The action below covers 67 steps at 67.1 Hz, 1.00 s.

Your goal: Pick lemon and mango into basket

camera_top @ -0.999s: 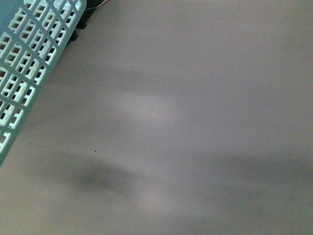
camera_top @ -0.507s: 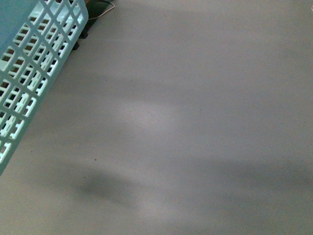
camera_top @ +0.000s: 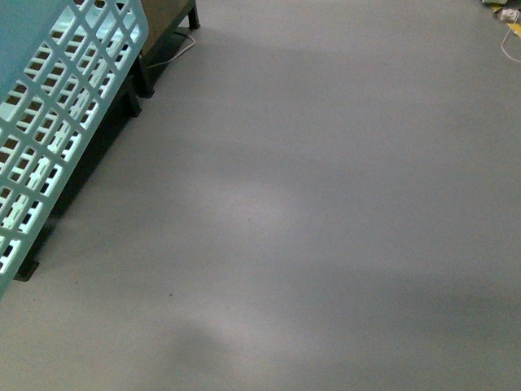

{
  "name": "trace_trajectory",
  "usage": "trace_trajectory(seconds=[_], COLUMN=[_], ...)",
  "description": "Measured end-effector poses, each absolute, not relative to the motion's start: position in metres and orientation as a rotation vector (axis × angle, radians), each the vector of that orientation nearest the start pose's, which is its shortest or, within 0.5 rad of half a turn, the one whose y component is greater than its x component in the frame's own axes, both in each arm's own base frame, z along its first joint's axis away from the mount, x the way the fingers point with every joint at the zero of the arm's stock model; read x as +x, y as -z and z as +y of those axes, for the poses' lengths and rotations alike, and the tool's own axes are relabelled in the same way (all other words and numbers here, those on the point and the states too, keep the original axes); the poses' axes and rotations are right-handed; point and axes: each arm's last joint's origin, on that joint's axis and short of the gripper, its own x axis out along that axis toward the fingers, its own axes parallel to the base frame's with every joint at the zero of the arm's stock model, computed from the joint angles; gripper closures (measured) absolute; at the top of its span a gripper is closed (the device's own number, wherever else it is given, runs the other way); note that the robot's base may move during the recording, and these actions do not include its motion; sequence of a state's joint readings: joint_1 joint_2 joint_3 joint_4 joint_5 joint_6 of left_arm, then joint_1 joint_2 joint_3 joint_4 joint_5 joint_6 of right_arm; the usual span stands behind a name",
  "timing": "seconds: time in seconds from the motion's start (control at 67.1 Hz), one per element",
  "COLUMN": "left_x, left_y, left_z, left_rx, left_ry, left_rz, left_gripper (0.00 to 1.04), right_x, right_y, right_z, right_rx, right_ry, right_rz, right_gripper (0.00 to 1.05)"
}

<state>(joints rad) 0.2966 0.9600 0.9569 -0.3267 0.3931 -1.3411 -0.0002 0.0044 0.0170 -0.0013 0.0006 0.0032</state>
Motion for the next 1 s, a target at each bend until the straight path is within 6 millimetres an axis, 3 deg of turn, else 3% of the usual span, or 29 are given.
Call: trace_trajectory(seconds=[0.999], left_x=[0.1975], left_y=[-0.3485], left_z=[0.0488], left_rx=[-1.44], left_ry=[-0.129], left_rz=[0.33], left_gripper=[0.9], right_x=[0.0969], right_y=[-0.1688], right_z=[0.0], right_rx=[0.003], right_ry=[0.0], right_rz=[-0.011], right_gripper=[0.09])
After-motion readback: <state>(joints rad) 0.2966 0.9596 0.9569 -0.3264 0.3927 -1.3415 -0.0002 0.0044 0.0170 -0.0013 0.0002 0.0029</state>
